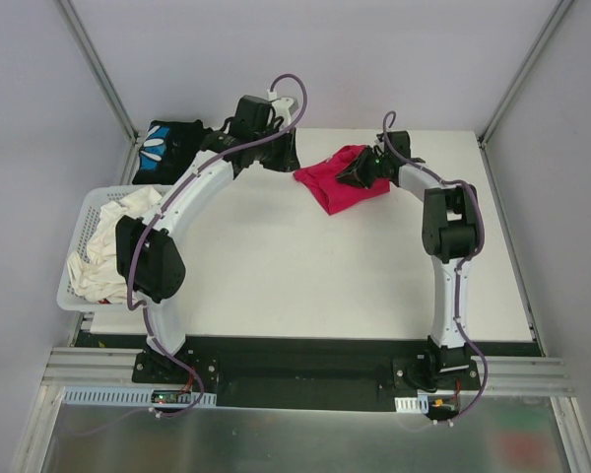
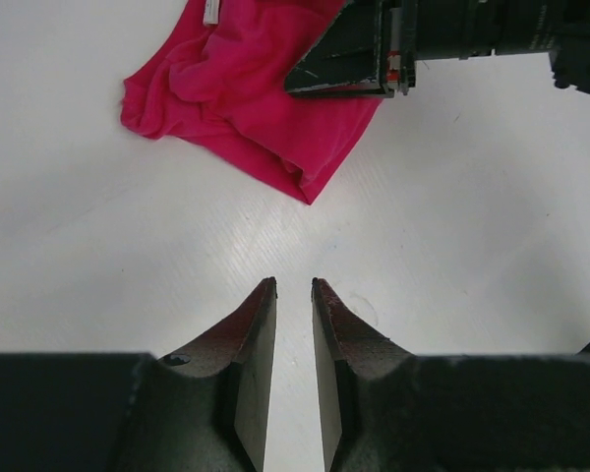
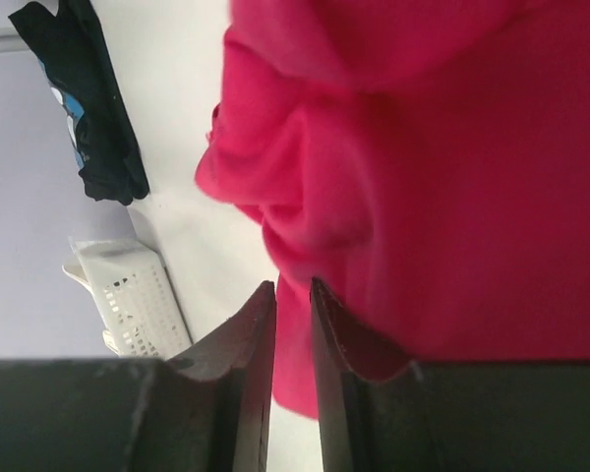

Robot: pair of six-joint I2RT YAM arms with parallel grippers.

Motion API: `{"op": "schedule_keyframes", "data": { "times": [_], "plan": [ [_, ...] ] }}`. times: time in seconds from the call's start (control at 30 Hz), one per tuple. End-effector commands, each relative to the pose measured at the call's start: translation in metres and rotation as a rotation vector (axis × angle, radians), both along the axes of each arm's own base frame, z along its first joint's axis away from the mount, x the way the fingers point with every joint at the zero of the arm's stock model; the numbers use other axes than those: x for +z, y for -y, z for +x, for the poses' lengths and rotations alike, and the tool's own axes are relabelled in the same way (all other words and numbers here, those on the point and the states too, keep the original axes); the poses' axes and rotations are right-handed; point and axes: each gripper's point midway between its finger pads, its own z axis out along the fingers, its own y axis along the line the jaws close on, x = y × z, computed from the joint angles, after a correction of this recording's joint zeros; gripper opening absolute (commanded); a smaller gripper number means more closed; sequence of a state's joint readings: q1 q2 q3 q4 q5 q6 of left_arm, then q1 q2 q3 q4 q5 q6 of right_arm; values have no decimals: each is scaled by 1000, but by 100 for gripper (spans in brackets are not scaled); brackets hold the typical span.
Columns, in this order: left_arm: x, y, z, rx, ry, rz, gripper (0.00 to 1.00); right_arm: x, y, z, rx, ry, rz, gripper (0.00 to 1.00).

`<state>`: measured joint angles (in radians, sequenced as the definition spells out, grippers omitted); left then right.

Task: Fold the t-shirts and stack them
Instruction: Fold the long partially folded tshirt into a neat square

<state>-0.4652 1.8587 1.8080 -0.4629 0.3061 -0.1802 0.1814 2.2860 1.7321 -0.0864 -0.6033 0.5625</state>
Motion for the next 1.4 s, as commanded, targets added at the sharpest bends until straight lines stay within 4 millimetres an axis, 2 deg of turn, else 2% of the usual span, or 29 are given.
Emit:
{"op": "schedule_keyframes", "data": {
  "times": [0.0,0.13,0.23,0.27,0.33,0.37,0.4,0.43,0.47,0.5,0.53,0.57,0.6,0.63,0.67,0.7,0.73,0.77,0.8,0.83,0.87,0.93,1.0,1.07,1.13,1.17,1.23,1.27,1.37],
  "plan": [
    [33,0,6,-9,98,-4,21,1,-12,16,7,8,58,24],
    [39,-5,7,2,122,10,23,-25,-14,1,13,-69,60,34],
    [42,-7,7,10,133,13,23,-30,-12,-14,12,-88,38,37],
    [43,-7,6,9,134,12,23,-44,-10,-29,8,-134,27,38],
    [48,-7,5,9,140,6,23,-42,-9,-40,8,-139,26,38],
    [48,-8,4,11,142,8,23,-54,-7,-56,10,-179,15,38],
    [49,-9,4,11,145,7,23,-58,-6,-64,10,-190,9,38],
    [53,-10,2,14,154,7,23,-51,-6,-68,13,-175,13,38],
    [54,-11,1,14,159,8,23,-62,-4,-86,15,-220,6,38],
    [58,-12,0,16,165,4,23,-60,-5,-88,17,-204,13,38],
    [58,-12,-1,15,163,4,23,-49,-8,-95,29,-187,18,38],
    [58,-13,-2,14,163,3,23,-60,-5,-114,32,-228,2,38],
    [59,-13,-3,14,165,1,23,-60,-6,-124,40,-230,-8,38],
    [60,-13,-4,13,166,-1,23,-59,-9,-139,60,-233,-20,38],
    [60,-13,-4,12,164,-1,23,-46,-9,-148,66,-203,-31,38],
    [60,-13,-4,11,163,-2,23,-57,-5,-176,77,-251,-52,38],
    [59,-14,-4,13,164,-1,23,-55,-9,-192,104,-248,-64,38],
    [58,-13,-5,10,162,1,23,-37,-8,-199,107,-197,-72,38],
    [56,-13,-5,10,155,3,24,-50,0,-229,114,-257,-100,38],
    [54,-12,-5,8,149,4,23,-48,1,-240,131,-248,-114,38],
    [52,-12,-5,5,146,4,24,-36,4,-247,131,-210,-118,38],
    [47,-12,-7,2,131,3,24,-35,12,-262,138,-213,-138,39],
    [37,-11,-11,-3,98,2,24,-24,16,-260,142,-165,-167,40],
    [30,-9,-17,-13,66,-10,25,-7,17,-244,137,-111,-158,41],
    [19,-5,-30,-25,11,-27,27,5,18,-231,127,-83,-148,41],
    [15,-3,-36,-29,-4,-28,30,19,16,-219,128,-47,-135,42],
    [1,3,-56,-48,-25,5,36,28,20,-207,115,-24,-128,42],
    [-4,4,-62,-52,-31,19,40,40,20,-198,106,8,-126,42],
    [-15,11,-89,-91,-57,38,42,52,30,-182,77,47,-146,42]
  ]
}}
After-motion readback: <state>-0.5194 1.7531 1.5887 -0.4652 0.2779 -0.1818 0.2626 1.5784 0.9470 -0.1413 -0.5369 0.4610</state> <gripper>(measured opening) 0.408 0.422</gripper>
